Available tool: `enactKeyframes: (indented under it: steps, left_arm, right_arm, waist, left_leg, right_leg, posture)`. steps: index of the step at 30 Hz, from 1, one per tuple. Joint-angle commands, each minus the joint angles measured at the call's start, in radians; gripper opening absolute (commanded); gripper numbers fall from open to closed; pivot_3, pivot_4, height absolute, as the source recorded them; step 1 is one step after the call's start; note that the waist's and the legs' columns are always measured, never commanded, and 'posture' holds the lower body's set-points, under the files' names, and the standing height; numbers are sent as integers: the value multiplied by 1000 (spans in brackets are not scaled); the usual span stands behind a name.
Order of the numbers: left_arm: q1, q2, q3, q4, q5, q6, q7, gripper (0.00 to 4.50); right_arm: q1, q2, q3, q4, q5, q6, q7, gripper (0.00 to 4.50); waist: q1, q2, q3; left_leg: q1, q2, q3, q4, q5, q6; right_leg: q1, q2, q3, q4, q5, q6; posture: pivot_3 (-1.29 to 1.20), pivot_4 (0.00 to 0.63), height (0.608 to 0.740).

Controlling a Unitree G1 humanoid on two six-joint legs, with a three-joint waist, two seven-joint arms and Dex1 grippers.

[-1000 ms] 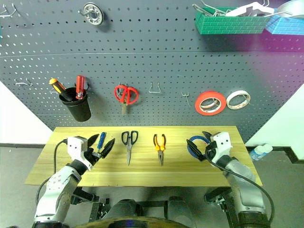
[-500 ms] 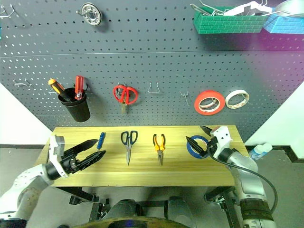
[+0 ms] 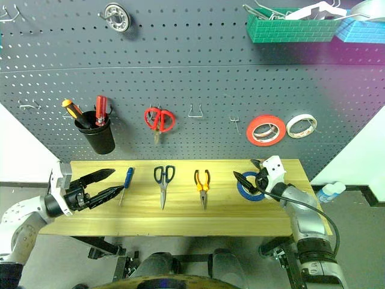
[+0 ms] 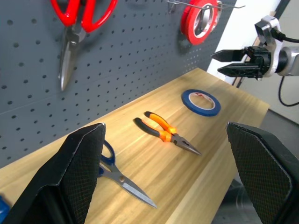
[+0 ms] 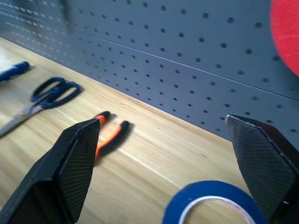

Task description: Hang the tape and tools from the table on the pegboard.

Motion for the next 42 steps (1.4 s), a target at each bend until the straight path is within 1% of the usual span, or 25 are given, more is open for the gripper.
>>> enactKeyframes:
  steps: [1,7,11,14,17,25,32,38,42]
  left_arm:
    - [-16,6,28,-23,-1,4,13,4320]
    - [3,-7,17,-66,21,3,63,4320]
    - [27,-6,32,-111,1,22,73,4320]
    - [46,-8,38,-156,-13,47,94,4320]
    - [54,-9,46,-188,-20,74,122,4320]
    - [83,-9,54,-250,-14,79,167,4320]
    - [109,-13,55,-287,-18,89,184,4320]
    - [125,-17,66,-308,-25,99,201,4320]
    - [147,-21,66,-340,-29,110,217,4320]
  right_arm:
    - [-16,-10,-7,-35,-5,23,-18,4500]
    - [30,-19,4,-104,-31,83,-47,4500]
    - [40,-27,27,-137,-81,143,-91,4500]
    - [47,-35,59,-179,-108,191,-96,4500]
    - [34,-38,72,-175,-132,229,-123,4500]
    - [3,-35,96,-146,-160,236,-134,4500]
    - [5,-33,119,-133,-184,258,-143,4500]
    - [44,-38,118,-182,-181,286,-145,4500]
    - [62,-41,115,-197,-182,299,-150,4500]
  waist:
    - [1,0,0]
    - [3,0,0]
    - [1,0,0]
    - [0,0,0]
    - [1,0,0]
    - [2,0,0]
    - [3,0,5]
    - [3,0,23]
    - [2,-1,42]
  left_leg:
    - [0,0,0,0,0,0]
    - [-1,0,0,0,0,0]
    - [0,0,0,0,0,0]
    - [-1,0,0,0,0,0]
    - [-1,0,0,0,0,0]
    - [0,0,0,0,0,0]
    - [0,0,0,0,0,0]
    - [-1,0,0,0,0,0]
    - [-2,0,0,0,0,0]
  right_leg:
    - [0,0,0,0,0,1]
    - [0,0,0,0,1,1]
    - [0,0,0,0,0,1]
    - [-1,0,0,0,0,0]
    - [-1,0,0,0,0,0]
    - [0,0,0,0,0,1]
    - [0,0,0,0,-1,-1]
    - [-1,0,0,0,-1,-1]
    - [-1,-1,0,0,-1,-1]
  posture:
    - [-40,0,730]
    - [-43,0,730]
    - [-43,0,730]
    - [-40,0,730]
    - [-36,0,730]
    - [-18,1,730]
    - [-15,30,730]
    - [-30,71,730]
    - [-31,91,730]
